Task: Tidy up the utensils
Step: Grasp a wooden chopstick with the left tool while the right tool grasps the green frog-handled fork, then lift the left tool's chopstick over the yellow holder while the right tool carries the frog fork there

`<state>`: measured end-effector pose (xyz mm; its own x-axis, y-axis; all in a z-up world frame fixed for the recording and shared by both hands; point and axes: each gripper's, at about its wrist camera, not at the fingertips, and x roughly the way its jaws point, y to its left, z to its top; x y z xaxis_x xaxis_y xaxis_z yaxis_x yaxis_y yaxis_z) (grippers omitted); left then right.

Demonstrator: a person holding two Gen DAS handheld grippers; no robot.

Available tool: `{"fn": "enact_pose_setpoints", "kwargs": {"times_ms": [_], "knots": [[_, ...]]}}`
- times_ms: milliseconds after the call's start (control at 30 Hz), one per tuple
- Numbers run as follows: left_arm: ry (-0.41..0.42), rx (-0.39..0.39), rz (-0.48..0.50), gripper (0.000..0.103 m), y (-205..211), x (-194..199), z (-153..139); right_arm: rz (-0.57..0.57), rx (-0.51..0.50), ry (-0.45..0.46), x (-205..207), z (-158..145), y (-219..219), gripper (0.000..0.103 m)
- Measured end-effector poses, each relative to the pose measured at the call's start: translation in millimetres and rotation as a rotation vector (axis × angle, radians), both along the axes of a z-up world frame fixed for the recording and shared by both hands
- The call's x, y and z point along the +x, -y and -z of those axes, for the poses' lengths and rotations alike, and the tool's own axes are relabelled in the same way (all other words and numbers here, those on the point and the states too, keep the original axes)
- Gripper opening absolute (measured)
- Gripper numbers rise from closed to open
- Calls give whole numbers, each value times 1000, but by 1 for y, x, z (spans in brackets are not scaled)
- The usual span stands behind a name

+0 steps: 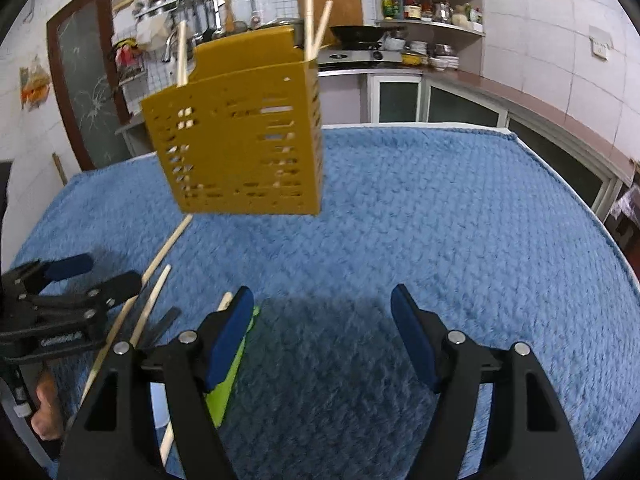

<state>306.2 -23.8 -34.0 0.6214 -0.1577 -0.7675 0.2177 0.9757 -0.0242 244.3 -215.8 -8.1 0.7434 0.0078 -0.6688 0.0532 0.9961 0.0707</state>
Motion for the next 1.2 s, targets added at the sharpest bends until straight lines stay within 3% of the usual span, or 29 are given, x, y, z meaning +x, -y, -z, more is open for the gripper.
{"fn": "enact_pose_setpoints", "kwargs": {"times_ms": [33, 100, 367, 400, 667, 733, 1067, 1200], "knots": [[-17, -6, 2, 67, 1, 4, 2, -2, -9, -2, -1, 0, -2, 70], [-38, -12, 1, 56, 3, 9, 5, -8, -9, -12, -1, 2, -4, 70], [-10, 30, 23, 47, 16, 16, 9, -59, 33, -75, -1, 10, -19, 69], [-10, 31, 25, 42, 16, 15, 9, -62, 40, -87, 0, 12, -21, 69], [-16, 26, 29, 17, 15, 11, 8, -75, 35, -130, 1, 19, -31, 52], [-34, 5, 30, 10, 11, 7, 6, -75, 26, -130, 2, 19, -31, 40], [-64, 33, 23, 5, 16, 5, 7, -64, 23, -140, 16, 18, -31, 24], [-83, -18, 27, 5, 8, 11, 6, -66, 44, -137, 18, 18, -30, 21]]}}
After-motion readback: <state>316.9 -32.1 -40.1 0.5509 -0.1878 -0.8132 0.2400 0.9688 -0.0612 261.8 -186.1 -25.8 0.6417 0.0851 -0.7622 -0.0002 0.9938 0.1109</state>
